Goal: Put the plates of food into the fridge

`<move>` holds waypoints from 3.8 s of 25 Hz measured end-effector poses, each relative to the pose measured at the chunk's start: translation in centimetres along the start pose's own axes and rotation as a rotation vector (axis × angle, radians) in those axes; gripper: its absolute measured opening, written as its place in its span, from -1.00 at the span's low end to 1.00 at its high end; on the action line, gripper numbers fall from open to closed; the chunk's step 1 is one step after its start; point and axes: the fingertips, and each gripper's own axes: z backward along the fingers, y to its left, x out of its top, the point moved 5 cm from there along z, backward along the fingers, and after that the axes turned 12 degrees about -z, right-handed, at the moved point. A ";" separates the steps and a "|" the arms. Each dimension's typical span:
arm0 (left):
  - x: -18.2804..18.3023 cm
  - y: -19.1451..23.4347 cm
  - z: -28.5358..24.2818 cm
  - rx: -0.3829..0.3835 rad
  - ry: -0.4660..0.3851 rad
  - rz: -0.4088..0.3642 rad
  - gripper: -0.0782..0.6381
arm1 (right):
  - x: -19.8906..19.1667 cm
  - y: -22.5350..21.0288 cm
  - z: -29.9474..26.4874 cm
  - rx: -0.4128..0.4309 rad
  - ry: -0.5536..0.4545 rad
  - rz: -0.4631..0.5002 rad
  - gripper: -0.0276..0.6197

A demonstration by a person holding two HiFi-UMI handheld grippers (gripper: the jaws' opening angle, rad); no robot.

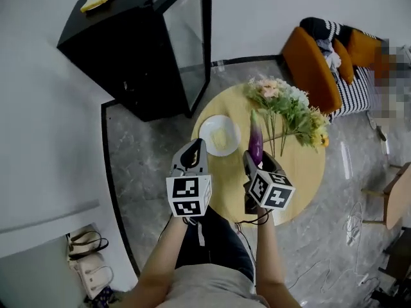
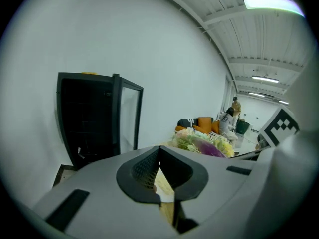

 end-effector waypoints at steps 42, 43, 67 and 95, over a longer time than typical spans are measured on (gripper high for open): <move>-1.5 41.2 8.2 0.284 -0.098 0.141 -0.76 | 2.1 41.0 -20.6 0.173 0.025 0.288 -0.20; -1.5 41.3 8.0 0.282 -0.099 0.140 -0.76 | 2.5 41.1 -20.9 0.167 0.022 0.291 -0.20; 5.1 44.3 -3.9 0.238 -0.123 0.093 -0.76 | 12.2 42.2 -32.4 0.150 -0.012 0.269 -0.20; 6.5 43.9 -9.4 0.198 -0.092 0.083 -0.76 | 17.5 43.0 -40.6 0.114 -0.217 0.390 -0.20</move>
